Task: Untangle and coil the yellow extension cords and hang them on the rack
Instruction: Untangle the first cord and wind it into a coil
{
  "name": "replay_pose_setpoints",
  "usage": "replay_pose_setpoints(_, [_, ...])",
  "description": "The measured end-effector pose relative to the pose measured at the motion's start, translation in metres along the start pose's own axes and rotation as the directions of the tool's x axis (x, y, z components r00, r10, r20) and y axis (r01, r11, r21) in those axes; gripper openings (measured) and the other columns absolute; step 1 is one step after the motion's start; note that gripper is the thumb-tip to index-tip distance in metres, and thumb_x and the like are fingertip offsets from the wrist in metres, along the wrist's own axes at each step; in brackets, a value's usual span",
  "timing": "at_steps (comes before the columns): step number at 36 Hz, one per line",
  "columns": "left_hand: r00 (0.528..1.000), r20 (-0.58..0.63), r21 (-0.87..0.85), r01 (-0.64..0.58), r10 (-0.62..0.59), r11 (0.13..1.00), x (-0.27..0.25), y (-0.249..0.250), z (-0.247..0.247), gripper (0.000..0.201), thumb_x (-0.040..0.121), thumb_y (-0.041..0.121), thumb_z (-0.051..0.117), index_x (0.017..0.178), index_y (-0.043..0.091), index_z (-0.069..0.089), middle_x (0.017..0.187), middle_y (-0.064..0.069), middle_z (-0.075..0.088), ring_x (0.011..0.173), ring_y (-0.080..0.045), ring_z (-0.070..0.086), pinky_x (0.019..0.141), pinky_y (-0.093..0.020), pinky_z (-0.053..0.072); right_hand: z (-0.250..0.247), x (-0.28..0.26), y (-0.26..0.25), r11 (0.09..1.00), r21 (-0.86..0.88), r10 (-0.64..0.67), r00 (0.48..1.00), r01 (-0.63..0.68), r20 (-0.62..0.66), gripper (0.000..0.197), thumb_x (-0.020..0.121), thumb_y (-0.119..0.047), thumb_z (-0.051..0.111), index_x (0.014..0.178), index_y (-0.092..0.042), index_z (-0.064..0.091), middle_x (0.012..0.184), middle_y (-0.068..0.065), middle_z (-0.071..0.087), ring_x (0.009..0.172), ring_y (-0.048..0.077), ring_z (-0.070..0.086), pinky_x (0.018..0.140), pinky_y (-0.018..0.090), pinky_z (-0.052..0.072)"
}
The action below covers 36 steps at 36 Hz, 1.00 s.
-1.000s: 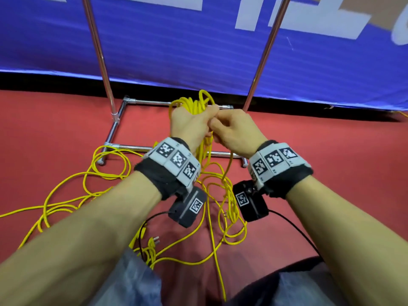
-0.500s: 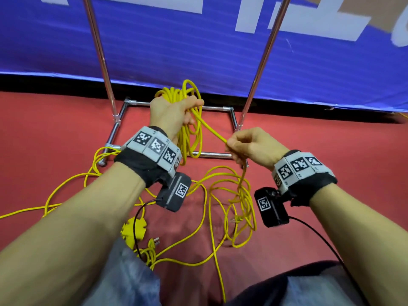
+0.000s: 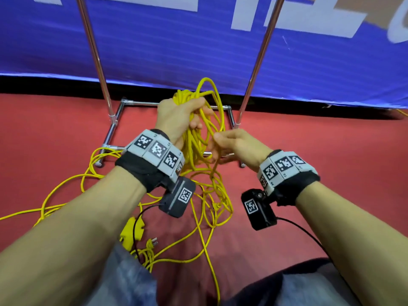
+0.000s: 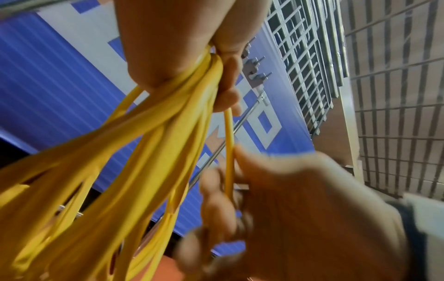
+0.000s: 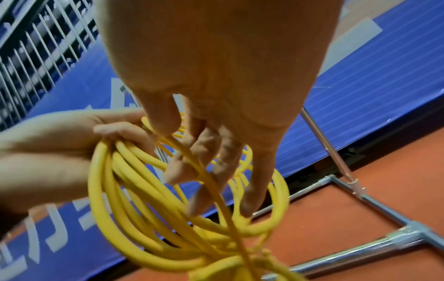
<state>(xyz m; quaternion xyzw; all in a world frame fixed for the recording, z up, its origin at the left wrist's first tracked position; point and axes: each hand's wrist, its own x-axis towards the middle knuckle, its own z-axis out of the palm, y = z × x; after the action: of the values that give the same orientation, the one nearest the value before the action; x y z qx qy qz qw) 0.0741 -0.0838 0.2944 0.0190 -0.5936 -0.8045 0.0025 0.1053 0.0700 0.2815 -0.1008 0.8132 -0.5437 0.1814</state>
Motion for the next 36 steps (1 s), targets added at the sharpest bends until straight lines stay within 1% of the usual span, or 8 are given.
replay_pose_setpoints(7, [1.000, 0.028, 0.038, -0.012, 0.011, 0.999, 0.006, 0.005, -0.013, 0.024, 0.093, 0.009, 0.059, 0.093, -0.015, 0.061, 0.047, -0.002, 0.063, 0.032, -0.010, 0.039, 0.041, -0.021, 0.038, -0.003, -0.004, 0.007, 0.992, -0.089, -0.088, 0.996, 0.090, 0.028, 0.029, 0.102, -0.008, 0.041, 0.078, -0.009, 0.059, 0.065, 0.005, 0.058, 0.062, 0.019, 0.056, 0.067, 0.033, 0.049])
replay_pose_setpoints(11, [0.999, -0.002, 0.069, -0.042, 0.042, 0.997, 0.008, 0.000, -0.014, 0.024, 0.092, 0.017, 0.064, 0.077, -0.002, 0.062, 0.068, -0.009, 0.072, 0.032, -0.011, 0.037, 0.040, -0.021, 0.039, 0.005, -0.002, -0.003, 0.982, -0.081, -0.171, 0.985, 0.172, 0.021, 0.029, 0.102, -0.010, 0.041, 0.079, -0.012, 0.058, 0.062, 0.006, 0.056, 0.056, 0.023, 0.053, 0.058, 0.031, 0.047])
replay_pose_setpoints(14, [0.999, -0.023, 0.110, -0.035, 0.038, 0.993, 0.003, -0.007, -0.008, 0.029, 0.090, 0.022, 0.067, 0.072, -0.002, 0.064, 0.047, -0.004, 0.061, 0.032, -0.014, 0.040, 0.041, -0.023, 0.038, 0.010, 0.002, -0.015, 0.970, -0.083, -0.231, 0.973, 0.229, -0.006, 0.025, 0.104, -0.013, 0.038, 0.086, -0.009, 0.055, 0.054, 0.000, 0.057, 0.048, 0.020, 0.053, 0.054, 0.031, 0.047])
replay_pose_setpoints(16, [0.997, -0.055, 0.102, -0.048, 0.054, 0.994, 0.000, -0.011, -0.003, 0.035, 0.087, 0.021, 0.070, 0.059, 0.003, 0.059, 0.036, -0.004, 0.046, 0.033, -0.018, 0.042, 0.043, -0.025, 0.037, 0.014, 0.006, -0.019, 0.963, -0.086, -0.256, 0.967, 0.254, -0.015, 0.026, 0.104, -0.015, 0.037, 0.086, -0.009, 0.053, 0.051, -0.001, 0.057, 0.043, 0.021, 0.052, 0.055, 0.039, 0.050])
replay_pose_setpoints(19, [0.997, -0.062, 0.060, -0.051, 0.055, 0.997, 0.000, -0.012, -0.002, 0.040, 0.088, 0.017, 0.067, 0.050, 0.009, 0.062, 0.036, -0.006, 0.041, 0.034, -0.020, 0.041, 0.045, -0.028, 0.035, 0.018, 0.008, -0.018, 0.977, -0.010, -0.211, 0.977, 0.211, -0.008, 0.026, 0.105, -0.021, 0.037, 0.089, -0.008, 0.052, 0.053, 0.004, 0.057, 0.043, 0.024, 0.052, 0.056, 0.050, 0.051])
replay_pose_setpoints(23, [0.994, -0.088, 0.133, -0.052, 0.064, 0.990, 0.002, -0.006, -0.003, 0.043, 0.092, 0.020, 0.063, 0.049, 0.013, 0.065, 0.046, -0.007, 0.052, 0.037, -0.017, 0.044, 0.046, -0.027, 0.041, 0.018, 0.004, -0.008, 0.995, 0.097, -0.026, 0.999, 0.023, 0.027, 0.029, 0.104, -0.025, 0.038, 0.086, -0.008, 0.053, 0.063, 0.009, 0.058, 0.059, 0.026, 0.057, 0.063, 0.032, 0.051])
replay_pose_setpoints(26, [0.991, -0.114, 0.104, -0.064, 0.076, 0.993, 0.007, 0.001, -0.006, 0.037, 0.093, 0.017, 0.062, 0.056, 0.010, 0.061, 0.045, 0.001, 0.056, 0.038, -0.013, 0.043, 0.048, -0.028, 0.041, 0.015, 0.000, 0.011, 0.998, -0.011, 0.059, 0.994, -0.058, 0.091, 0.022, 0.101, -0.016, 0.047, 0.087, -0.001, 0.057, 0.070, 0.008, 0.061, 0.075, 0.026, 0.057, 0.076, 0.036, 0.047])
replay_pose_setpoints(36, [0.993, -0.108, 0.015, -0.053, 0.055, 0.998, 0.008, -0.015, -0.008, 0.026, 0.082, 0.012, 0.071, 0.057, 0.012, 0.066, 0.052, -0.006, 0.051, 0.044, -0.015, 0.043, 0.055, -0.031, 0.036, 0.024, 0.004, 0.005, 0.997, -0.066, -0.032, 0.994, 0.039, 0.104, 0.020, 0.104, -0.018, 0.040, 0.093, -0.008, 0.052, 0.070, 0.010, 0.063, 0.071, 0.028, 0.058, 0.061, 0.034, 0.047])
